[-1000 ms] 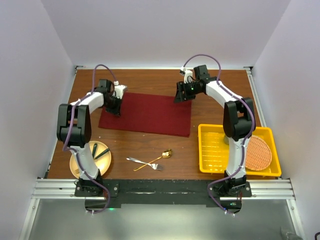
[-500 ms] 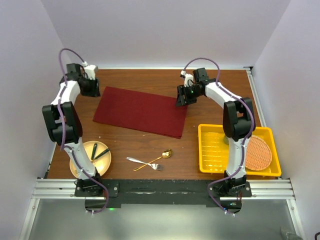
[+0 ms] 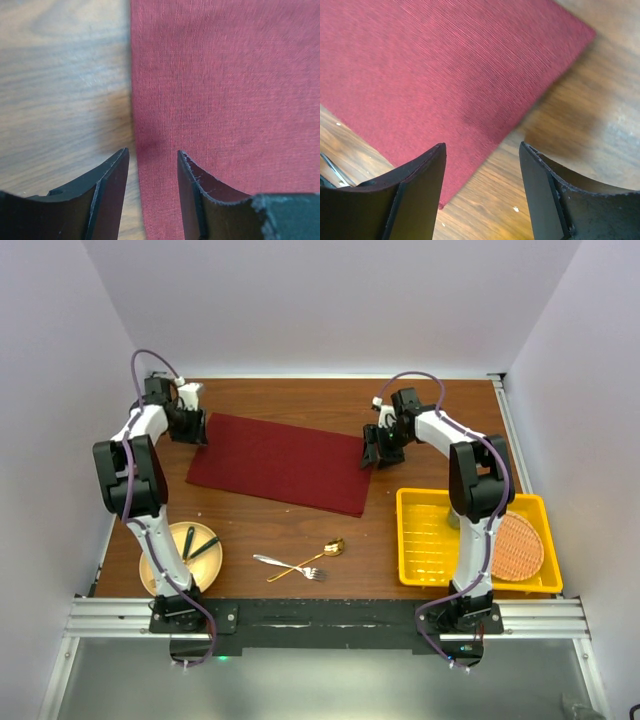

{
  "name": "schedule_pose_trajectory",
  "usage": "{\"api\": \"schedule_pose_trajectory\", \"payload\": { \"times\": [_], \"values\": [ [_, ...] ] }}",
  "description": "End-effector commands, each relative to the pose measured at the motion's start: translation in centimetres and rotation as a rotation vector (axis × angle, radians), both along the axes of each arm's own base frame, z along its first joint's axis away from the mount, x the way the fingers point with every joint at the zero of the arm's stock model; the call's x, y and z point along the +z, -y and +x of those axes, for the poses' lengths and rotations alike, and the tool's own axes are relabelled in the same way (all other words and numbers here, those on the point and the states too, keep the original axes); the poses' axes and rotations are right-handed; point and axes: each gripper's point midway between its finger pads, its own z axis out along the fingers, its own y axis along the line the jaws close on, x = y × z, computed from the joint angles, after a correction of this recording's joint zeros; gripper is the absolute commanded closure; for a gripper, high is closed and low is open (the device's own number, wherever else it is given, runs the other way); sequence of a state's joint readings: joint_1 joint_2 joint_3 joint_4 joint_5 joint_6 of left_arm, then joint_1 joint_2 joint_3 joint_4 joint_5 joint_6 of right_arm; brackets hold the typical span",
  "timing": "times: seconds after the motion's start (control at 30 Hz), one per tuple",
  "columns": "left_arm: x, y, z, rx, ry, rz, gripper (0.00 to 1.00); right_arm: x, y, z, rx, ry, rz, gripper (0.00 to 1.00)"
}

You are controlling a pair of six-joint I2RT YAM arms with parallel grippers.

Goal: Fold the napkin into a case and place the utensils inside
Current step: Pick up the rectangle-folded napkin at the center of the board.

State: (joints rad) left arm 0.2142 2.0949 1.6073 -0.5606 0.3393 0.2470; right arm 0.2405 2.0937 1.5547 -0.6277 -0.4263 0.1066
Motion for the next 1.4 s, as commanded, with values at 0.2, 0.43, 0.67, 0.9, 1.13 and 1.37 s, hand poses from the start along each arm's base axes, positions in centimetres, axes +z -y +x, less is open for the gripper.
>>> {"api": "schedule_pose_trajectory", "payload": {
  "times": [0.2, 0.43, 0.67, 0.9, 1.13, 1.37],
  "values": [
    [-2.4, 0.1, -0.1, -0.029, -0.012, 0.157, 0.53, -0.7, 0.4, -1.1, -0.052, -0.045, -0.011, 0.36],
    [-2.0, 0.3, -0.3, -0.018, 0.003, 0.13, 0.55, -1.6, 0.3, -1.3, -0.044, -0.071, -0.01, 0.39],
    [1.3, 0.0, 0.9, -0.01, 0.073, 0.096, 0.55, -1.4, 0.3, -1.7, -0.039, -0.071, -0.007, 0.42],
    [-0.5, -1.0, 1.1, 0.033, 0.036, 0.092, 0.55, -1.5, 0.1, -1.8, -0.048, -0.084, 0.005, 0.49],
    [-3.4, -1.3, 0.4, 0.031, -0.026, 0.106, 0.55, -1.9, -0.1, -2.0, -0.049, -0.093, 0.012, 0.5],
    [-4.4, 0.4, -0.6, -0.032, -0.047, 0.076, 0.66, -2.6, -0.8, -2.3, -0.046, -0.114, 0.026, 0.61]
  ]
}}
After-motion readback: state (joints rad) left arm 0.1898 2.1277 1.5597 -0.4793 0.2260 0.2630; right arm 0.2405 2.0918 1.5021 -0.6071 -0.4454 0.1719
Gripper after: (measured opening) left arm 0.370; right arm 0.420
